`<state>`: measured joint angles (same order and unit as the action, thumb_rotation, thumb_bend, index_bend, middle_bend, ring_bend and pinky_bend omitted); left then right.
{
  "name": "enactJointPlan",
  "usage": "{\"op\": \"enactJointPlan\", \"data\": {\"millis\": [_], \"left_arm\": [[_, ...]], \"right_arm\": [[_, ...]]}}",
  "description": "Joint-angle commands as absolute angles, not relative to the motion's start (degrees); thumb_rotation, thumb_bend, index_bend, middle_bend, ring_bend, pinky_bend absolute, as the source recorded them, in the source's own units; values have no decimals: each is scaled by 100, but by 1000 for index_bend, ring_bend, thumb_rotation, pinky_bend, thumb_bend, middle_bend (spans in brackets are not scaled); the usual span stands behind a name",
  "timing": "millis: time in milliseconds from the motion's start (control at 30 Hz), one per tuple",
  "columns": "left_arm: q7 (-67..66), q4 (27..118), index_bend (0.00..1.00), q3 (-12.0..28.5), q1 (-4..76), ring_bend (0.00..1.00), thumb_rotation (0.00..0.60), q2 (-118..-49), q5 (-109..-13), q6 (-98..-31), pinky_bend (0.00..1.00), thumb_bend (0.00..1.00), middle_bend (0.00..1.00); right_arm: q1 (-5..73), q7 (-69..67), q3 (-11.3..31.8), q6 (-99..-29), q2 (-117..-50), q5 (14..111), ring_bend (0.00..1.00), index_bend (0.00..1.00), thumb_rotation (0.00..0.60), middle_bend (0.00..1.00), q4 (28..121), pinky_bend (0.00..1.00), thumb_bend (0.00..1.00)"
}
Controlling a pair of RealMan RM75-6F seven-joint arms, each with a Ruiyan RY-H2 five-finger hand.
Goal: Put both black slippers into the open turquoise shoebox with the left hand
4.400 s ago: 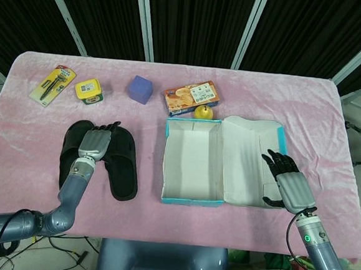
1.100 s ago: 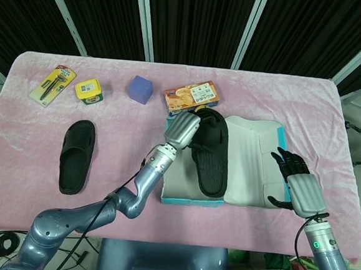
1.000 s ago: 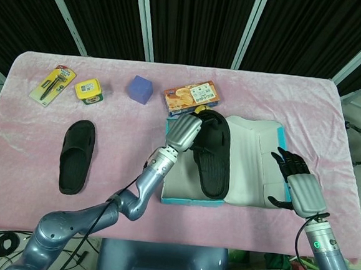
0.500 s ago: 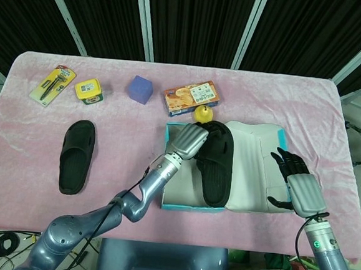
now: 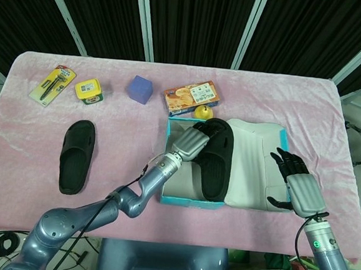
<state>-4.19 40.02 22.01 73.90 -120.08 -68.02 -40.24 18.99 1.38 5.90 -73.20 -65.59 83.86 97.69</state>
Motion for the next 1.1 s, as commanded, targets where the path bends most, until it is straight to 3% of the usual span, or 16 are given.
{"op": "enactJointPlan", "data": {"millis": [33, 300, 467, 633, 700, 1000, 1100], "left_arm": [[-806, 4248, 9, 2145, 7356, 92, 586, -11831, -6626, -3843, 122, 0, 73], [-1141, 4912, 0, 2188, 7168, 8, 407, -11562, -6448, -4101, 78, 0, 17], [-1535, 5535, 0, 2063, 7037, 32, 304, -11122, -6204, -3883, 59, 0, 6], [-1988, 5969, 0, 2070, 7011, 36, 135, -10913, -5667, -3812, 59, 0, 16], [-2098, 6127, 0, 2085, 7012, 36, 102, -10850, -5538, -3888, 60, 0, 22], [-2048, 6673, 36, 2089, 6859, 6, 60, -10579, -5596, -4376, 60, 0, 51], [-2065, 6838, 73, 2073, 6788, 6, 11, -10479, -5628, -4547, 63, 0, 69]], "right_arm": [[1895, 127, 590, -7329, -6559, 8392, 0, 0, 600, 0, 9776, 68, 31], [1858, 61, 569, -7356, -6565, 8394, 0, 0, 600, 0, 9750, 68, 31], [1839, -12, 555, -7380, -6561, 8432, 0, 0, 600, 0, 9726, 68, 30], [1814, -76, 541, -7401, -6566, 8447, 0, 0, 600, 0, 9706, 68, 31], [1802, -96, 536, -7406, -6565, 8445, 0, 0, 600, 0, 9696, 68, 31], [1769, -165, 531, -7455, -6549, 8486, 0, 0, 600, 0, 9691, 68, 30], [1775, -180, 521, -7428, -6565, 8489, 0, 0, 600, 0, 9672, 68, 30]]}}
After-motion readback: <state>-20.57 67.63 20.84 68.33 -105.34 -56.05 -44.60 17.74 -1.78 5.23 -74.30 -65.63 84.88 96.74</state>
